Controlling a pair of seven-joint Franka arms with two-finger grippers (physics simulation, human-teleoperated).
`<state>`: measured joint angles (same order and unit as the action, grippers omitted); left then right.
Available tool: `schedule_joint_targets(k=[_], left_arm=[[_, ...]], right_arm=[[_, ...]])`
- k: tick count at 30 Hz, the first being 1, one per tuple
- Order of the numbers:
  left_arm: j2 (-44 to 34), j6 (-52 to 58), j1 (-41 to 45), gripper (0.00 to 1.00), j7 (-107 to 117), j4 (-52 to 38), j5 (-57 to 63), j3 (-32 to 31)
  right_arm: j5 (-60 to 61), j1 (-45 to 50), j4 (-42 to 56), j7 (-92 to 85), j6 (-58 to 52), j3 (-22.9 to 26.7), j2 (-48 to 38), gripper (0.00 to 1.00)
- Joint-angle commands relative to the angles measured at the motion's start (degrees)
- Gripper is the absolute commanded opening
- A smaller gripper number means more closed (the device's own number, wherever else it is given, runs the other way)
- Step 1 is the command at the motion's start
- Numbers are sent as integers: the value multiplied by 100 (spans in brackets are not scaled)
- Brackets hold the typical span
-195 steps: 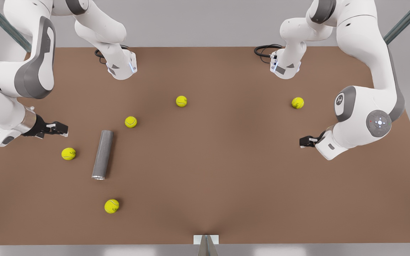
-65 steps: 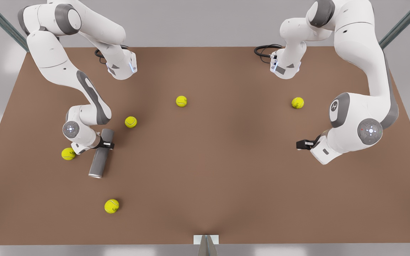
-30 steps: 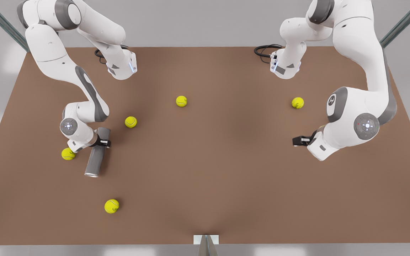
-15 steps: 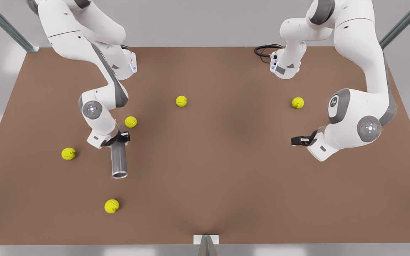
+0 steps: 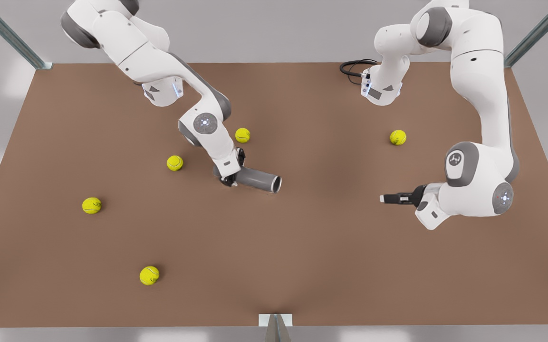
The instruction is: Put the tennis tube upright
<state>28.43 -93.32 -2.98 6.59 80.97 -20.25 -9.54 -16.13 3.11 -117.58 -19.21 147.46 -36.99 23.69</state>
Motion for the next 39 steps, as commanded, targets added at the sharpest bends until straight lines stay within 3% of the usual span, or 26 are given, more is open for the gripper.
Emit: schedule_joint_targets(k=[1,3,6,12,16,17,18,22,24,25,26,27,29,30,32,33,34,35,36,37,38,39], left_arm=[[13,-11,-1,100,0,7,-356,-13],[110,-72,26,100,-9,-2,-524,-66],[339,-231,-27,100,-633,7,-1191,-233],[488,-512,-27,100,-958,218,-1315,-242],[558,-512,-27,100,-1028,200,-1315,-242],[567,-494,-27,100,-1090,200,-1315,-242],[558,-468,-36,100,-1090,209,-1315,-242],[321,-442,-141,100,-976,499,-1420,-242],[40,-1003,-71,99,-949,1131,-1991,-242],[22,-1522,-71,99,-949,1360,-2185,-461],[22,-1646,-54,99,-923,1395,-2325,-470],[22,-2067,8,99,-818,1536,-2378,-549],[180,-2498,87,99,-756,1492,-2615,-681],[277,-2727,175,99,-756,1457,-2677,-681],[646,-2727,184,99,-756,1001,-2677,-681],[804,-2736,184,99,-756,877,-2712,-681],[1006,-2814,193,99,-765,675,-2738,-681],[1173,-2841,245,99,-765,500,-2756,-681],[1305,-2841,289,99,-765,377,-2826,-690],[1454,-2858,377,99,-765,183,-2879,-690],[1560,-2981,403,99,-765,139,-2914,-690],[1639,-3201,544,99,-782,130,-3081,-690]], right_arm=[[-56,162,112,5,-7,95,73,75],[-487,831,508,5,-7,508,408,75],[-1963,796,798,-21,-51,543,680,75],[-2412,928,1062,-1314,143,877,996,75],[-2342,1789,1853,-1208,72,1545,1629,75],[-2333,1833,1932,-1138,28,1563,1665,96],[-2333,1825,1941,-997,28,1572,1656,100],[-2324,1825,2020,-997,-16,1563,1612,100],[-2263,1728,1713,-646,-33,1502,1173,100],[-2149,1562,1361,-461,-42,1379,734,100],[-1824,772,957,-417,-209,764,242,100],[-1744,-458,675,-57,-595,-175,-145,100],[-1700,-3481,807,374,-1983,-2566,-181,100],[-1700,-4547,1237,725,-2897,-3218,-163,100],[-1156,-5180,2054,1154,-3593,-3201,-111,100],[-1094,-4498,2396,2277,-3995,-2589,-207,100],[-858,-3293,3240,3071,-4857,-1603,-365,100],[-251,-1521,3926,3511,-5482,369,-882,100],[100,-211,3892,3486,-5517,2022,-1366,100],[558,820,3839,3547,-5877,3361,-1727,100],[611,1060,3857,3363,-6044,4005,-1860,100],[1269,736,3839,3064,-6124,4077,-1948,100]])
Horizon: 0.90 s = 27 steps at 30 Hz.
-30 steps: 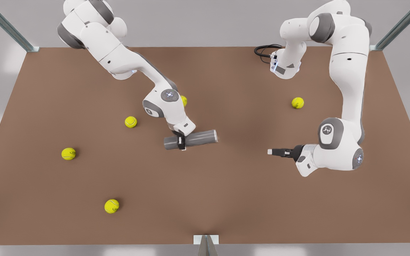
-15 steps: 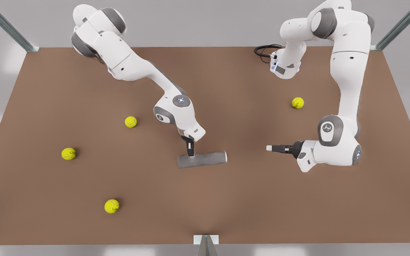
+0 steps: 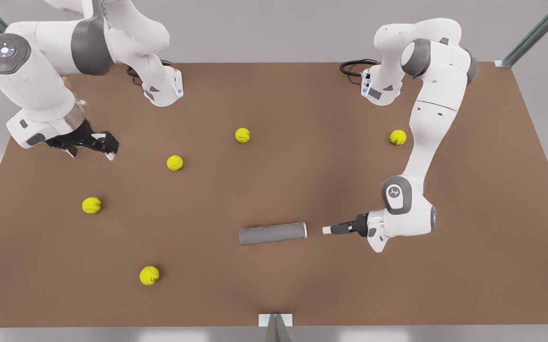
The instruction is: Put the tennis tube upright
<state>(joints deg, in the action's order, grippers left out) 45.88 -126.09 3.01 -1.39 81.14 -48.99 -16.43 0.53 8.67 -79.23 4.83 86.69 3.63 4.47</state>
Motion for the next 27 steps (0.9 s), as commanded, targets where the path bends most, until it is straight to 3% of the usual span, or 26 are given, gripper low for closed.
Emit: schedule_joint_targets(k=[1,4,8,11,19,23,27], left_arm=[[44,-21,6,99,-2,-63,-234,0],[404,-108,94,99,-19,-485,-304,-9],[782,-152,182,99,-45,-968,-392,-9],[1054,-267,288,99,-63,-1285,-427,-18],[1687,-513,446,99,-397,-1751,-480,-44],[1828,-513,446,99,-432,-1952,-480,-44],[2065,-601,525,99,-441,-2225,-515,-53]], right_arm=[[61,-216,-4,-359,50,6,10,100],[-325,-269,-663,-615,761,-134,-227,100],[-316,-252,-883,-519,868,-134,1,100],[-290,-304,-839,-519,841,-117,423,100],[-202,-463,-813,-615,1351,-161,423,100],[-220,-472,-804,-519,1254,-530,317,100],[-220,-489,-795,-519,1509,-530,537,100]])
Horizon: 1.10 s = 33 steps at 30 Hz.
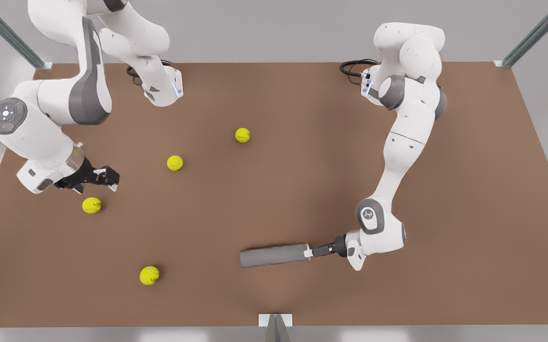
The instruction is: Put the tennis tube upright
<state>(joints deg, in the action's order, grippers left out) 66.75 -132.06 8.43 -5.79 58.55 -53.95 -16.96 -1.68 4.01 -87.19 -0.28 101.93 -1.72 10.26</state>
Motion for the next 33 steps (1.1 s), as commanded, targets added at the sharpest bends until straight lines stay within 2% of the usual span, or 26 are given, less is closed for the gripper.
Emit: schedule_joint_targets(k=[1,27,33], left_arm=[[22,-4,1,99,8,-27,-28,-1],[347,-496,185,99,-1,-195,-212,-405],[330,-443,62,99,-18,-203,-590,-563]], right_arm=[[1,12,0,2,64,-4,20,100],[-70,170,-88,169,284,-92,134,100],[-70,162,-79,186,310,-92,161,100]])
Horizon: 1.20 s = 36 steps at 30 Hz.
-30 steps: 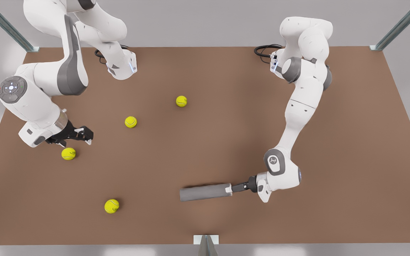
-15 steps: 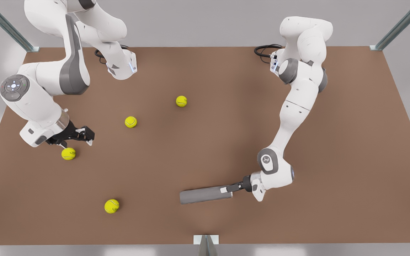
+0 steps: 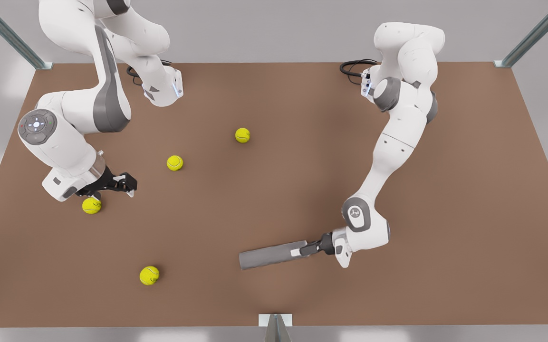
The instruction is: Put the tennis tube upright
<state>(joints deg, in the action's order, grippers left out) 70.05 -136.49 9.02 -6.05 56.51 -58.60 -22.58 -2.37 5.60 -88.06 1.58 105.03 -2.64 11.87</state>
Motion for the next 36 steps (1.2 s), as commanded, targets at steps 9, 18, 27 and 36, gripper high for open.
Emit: schedule_joint_targets(k=[9,18,27,36], left_arm=[[-36,18,-163,99,-80,0,-468,-229],[-53,-26,-207,47,-89,-18,-485,-326],[-44,-62,-172,21,-63,-35,-573,-326],[-88,-123,-190,21,69,-9,-635,-317]], right_arm=[[0,11,8,0,-9,0,0,100],[0,11,17,0,-26,0,0,100],[0,2,17,-9,-18,0,0,100],[-9,2,17,-9,0,0,8,100]])
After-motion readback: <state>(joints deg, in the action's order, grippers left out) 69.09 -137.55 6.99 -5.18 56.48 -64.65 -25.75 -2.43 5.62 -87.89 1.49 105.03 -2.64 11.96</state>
